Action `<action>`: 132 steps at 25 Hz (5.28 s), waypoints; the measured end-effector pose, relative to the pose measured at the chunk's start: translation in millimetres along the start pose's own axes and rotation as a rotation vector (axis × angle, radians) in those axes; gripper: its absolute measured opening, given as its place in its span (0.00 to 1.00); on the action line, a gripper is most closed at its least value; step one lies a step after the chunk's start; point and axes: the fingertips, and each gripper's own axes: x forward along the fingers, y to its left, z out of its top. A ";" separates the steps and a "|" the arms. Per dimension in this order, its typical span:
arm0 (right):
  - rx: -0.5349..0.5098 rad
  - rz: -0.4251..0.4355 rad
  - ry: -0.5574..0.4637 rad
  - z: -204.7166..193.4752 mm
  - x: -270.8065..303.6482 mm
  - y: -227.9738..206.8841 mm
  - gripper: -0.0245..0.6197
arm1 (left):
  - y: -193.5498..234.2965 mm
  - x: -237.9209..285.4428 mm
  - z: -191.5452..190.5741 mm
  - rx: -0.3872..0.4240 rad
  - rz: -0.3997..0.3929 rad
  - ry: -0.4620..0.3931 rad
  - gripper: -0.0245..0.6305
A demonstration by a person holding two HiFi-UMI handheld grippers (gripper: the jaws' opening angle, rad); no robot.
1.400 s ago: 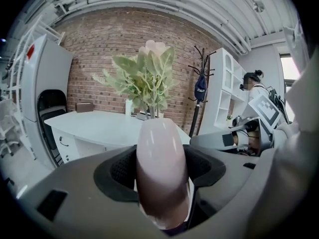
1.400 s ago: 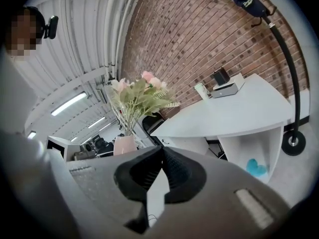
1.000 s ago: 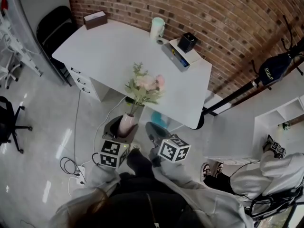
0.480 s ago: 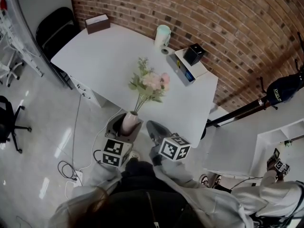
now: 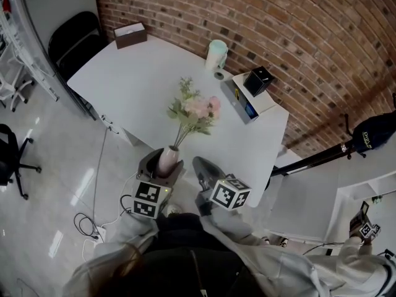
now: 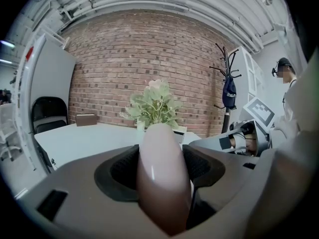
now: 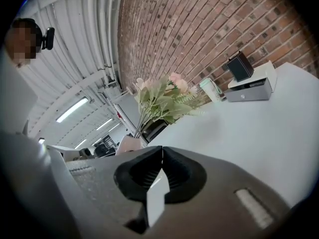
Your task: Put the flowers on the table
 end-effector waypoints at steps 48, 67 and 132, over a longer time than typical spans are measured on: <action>0.086 0.128 0.066 136.9 351.4 -30.2 0.55 | 254.7 212.6 73.9 0.235 -0.354 -0.022 0.46; -0.588 -0.243 0.112 147.8 435.2 -98.1 0.35 | 310.9 329.2 37.9 0.302 -0.409 -0.006 0.46; -0.171 -0.168 -0.044 26.7 148.8 20.6 0.33 | 153.9 52.0 25.9 -0.070 -0.059 -0.027 0.08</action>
